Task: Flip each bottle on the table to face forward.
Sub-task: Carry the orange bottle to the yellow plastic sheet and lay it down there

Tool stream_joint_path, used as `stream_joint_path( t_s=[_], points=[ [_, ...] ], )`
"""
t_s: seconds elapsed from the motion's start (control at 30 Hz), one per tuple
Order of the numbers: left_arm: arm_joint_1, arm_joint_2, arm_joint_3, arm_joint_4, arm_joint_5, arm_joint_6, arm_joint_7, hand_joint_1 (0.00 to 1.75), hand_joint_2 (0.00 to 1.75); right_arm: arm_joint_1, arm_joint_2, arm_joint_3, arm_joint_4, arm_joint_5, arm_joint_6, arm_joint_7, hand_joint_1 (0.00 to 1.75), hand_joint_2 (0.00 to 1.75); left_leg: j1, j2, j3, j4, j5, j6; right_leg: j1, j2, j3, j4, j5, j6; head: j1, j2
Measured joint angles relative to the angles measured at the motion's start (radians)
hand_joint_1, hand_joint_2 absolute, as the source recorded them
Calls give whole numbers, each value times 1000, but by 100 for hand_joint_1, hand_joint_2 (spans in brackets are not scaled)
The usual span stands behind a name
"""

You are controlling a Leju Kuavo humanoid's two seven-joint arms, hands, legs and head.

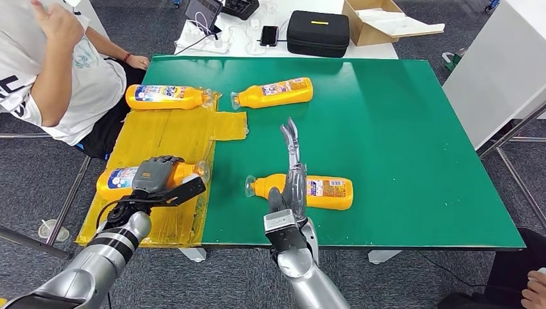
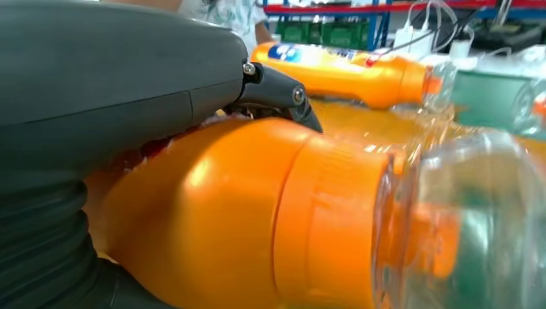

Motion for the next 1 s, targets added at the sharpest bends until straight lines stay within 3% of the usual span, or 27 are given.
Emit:
stream_joint_path(
  t_s=[0.07, 0.1, 0.13, 0.23, 0.27, 0.4, 0.73, 1.0],
  points=[
    [1, 4, -1, 4, 5, -11, -5, 175, 175, 0, 0, 3, 5, -1, 3, 0, 0, 0, 0, 0, 0, 0, 0, 0, 0, 0, 0, 0, 0, 0, 0, 0],
    [1, 5, -2, 5, 7, -13, -6, 166, 175, 0, 0, 4, 7, -1, 4, 0, 0, 0, 0, 0, 0, 0, 0, 0, 0, 0, 0, 0, 0, 0, 0, 0],
    [1, 6, -2, 6, 8, -13, -7, 142, 175, 0, 0, 6, 9, -2, 4, 0, 0, 0, 0, 0, 0, 0, 0, 0, 0, 0, 0, 0, 0, 0, 0, 0],
    [1, 8, -5, 8, 13, -22, -9, 21, 175, 0, 0, 9, 13, -2, 7, 0, 0, 0, 0, 0, 0, 0, 0, 0, 0, 0, 0, 0, 0, 0, 0, 0],
    [1, 8, -5, 9, 16, -32, -11, 2, 175, 0, 0, 9, 15, -2, 8, 0, 0, 0, 0, 0, 0, 0, 0, 0, 0, 0, 0, 0, 0, 0, 0, 0],
    [3, 8, -5, 10, 30, -85, -29, 0, 0, 0, 0, 10, 23, -3, 17, 0, 0, 0, 0, 0, 0, 0, 0, 0, 0, 0, 0, 0, 0, 0, 0, 0],
    [0, 19, 23, 7, 150, -297, -119, 0, 0, -8, 0, 8, 49, -5, 42, 0, 0, 0, 0, -3, 4, -1, 0, 0, 0, -3, 6, 0, -1, 0, 0, 0],
    [-3, 37, 31, 5, 195, -398, -146, 0, 0, -16, 0, 6, 71, -8, 46, 0, 0, 0, 0, -3, 10, -1, 1, 0, 0, -3, 12, 0, 0, -1, 0, 0]
  ],
)
